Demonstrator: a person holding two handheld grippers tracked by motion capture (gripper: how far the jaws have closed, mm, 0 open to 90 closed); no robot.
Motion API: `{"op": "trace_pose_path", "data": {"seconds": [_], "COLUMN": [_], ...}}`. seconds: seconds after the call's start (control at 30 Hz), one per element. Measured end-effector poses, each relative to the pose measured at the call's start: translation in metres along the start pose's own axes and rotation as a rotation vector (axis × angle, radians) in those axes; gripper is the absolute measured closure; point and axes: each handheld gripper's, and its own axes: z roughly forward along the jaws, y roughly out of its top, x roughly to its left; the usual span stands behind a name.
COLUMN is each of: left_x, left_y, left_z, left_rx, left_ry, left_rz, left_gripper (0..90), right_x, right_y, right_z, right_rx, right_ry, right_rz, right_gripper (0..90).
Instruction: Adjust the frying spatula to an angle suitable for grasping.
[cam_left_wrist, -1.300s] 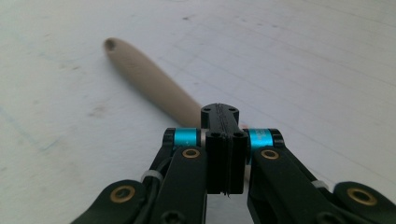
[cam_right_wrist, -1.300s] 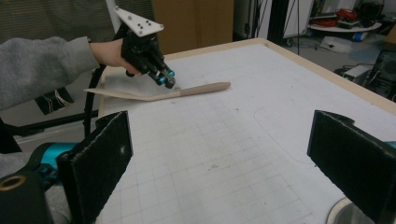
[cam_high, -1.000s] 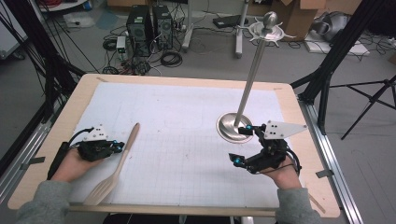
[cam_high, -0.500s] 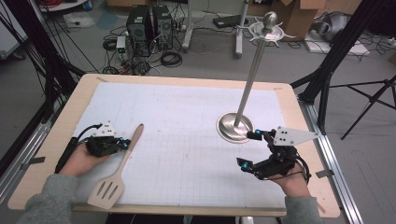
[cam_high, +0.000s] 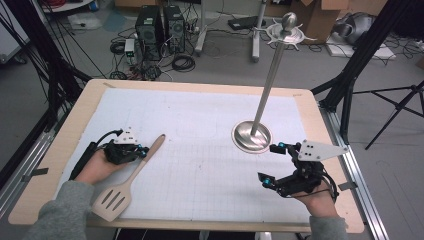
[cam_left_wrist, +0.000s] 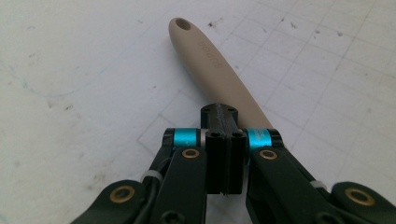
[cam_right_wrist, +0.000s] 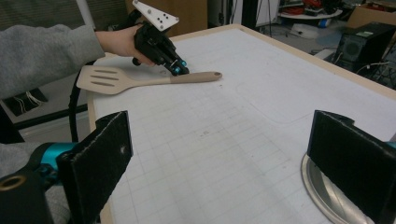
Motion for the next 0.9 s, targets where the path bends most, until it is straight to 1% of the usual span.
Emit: {"op": "trace_pose_path", "data": {"seconds": [0.1, 0.13, 0.23, 0.37, 0.4, 0.5, 0.57, 0.63, 0.67, 0.73, 0.77, 0.8, 0.87, 0.9], "left_x": [-0.004, -0.006, -0.005, -0.005, -0.004, -0.002, -0.003, -0.008, -0.011, -0.02, -0.023, -0.027, -0.032, -0.034], "left_y": [0.007, 0.008, 0.008, 0.008, 0.008, 0.011, 0.013, 0.014, 0.014, 0.014, 0.013, 0.012, 0.012, 0.011], "left_z": [0.006, 0.008, 0.01, 0.01, 0.008, -0.003, -0.012, -0.018, -0.019, -0.02, -0.02, -0.02, -0.022, -0.023], "left_rx": [-0.002, -0.009, -0.019, -0.02, -0.022, -0.061, -0.082, -0.08, -0.072, -0.057, -0.052, -0.056, -0.046, -0.053], "left_ry": [-0.021, -0.031, -0.048, -0.05, -0.046, -0.047, -0.058, -0.082, -0.099, -0.105, -0.122, -0.131, -0.139, -0.143], "left_rz": [0.013, 0.015, 0.011, 0.014, 0.017, -0.007, -0.02, -0.033, -0.027, -0.001, 0.003, 0.012, 0.03, 0.026], "left_gripper": [89.6, 89.6, 89.6, 89.6, 89.6, 89.5, 89.5, 89.5, 89.5, 89.4, 89.4, 89.4, 89.3, 89.3], "right_x": [0.001, 0.002, 0.003, 0.003, 0.003, 0.003, 0.002, 0.001, 0.001, 0.001, 0.0, 0.0, 0.0, 0.0], "right_y": [-0.002, -0.002, -0.003, -0.004, -0.005, -0.005, -0.005, -0.004, -0.004, -0.003, -0.002, -0.002, -0.001, -0.001], "right_z": [-0.003, -0.005, -0.007, -0.008, -0.007, -0.006, -0.005, -0.004, -0.003, -0.002, -0.002, -0.001, -0.001, 0.0], "right_rx": [-0.002, 0.0, -0.001, 0.004, 0.005, 0.013, 0.015, 0.012, 0.01, 0.01, 0.007, 0.002, 0.0, -0.001], "right_ry": [-0.013, -0.013, -0.02, -0.025, -0.025, -0.021, -0.02, -0.018, -0.017, -0.01, -0.008, -0.008, -0.003, -0.002], "right_rz": [-0.004, 0.005, 0.01, 0.008, 0.009, 0.007, 0.007, 0.004, 0.007, 0.009, 0.008, 0.003, 0.004, 0.003], "right_gripper": [5.6, 5.6, 5.6, 5.6, 5.6, 5.6, 5.6, 5.6, 5.6, 5.7, 5.6, 5.6, 5.7, 5.6]}}
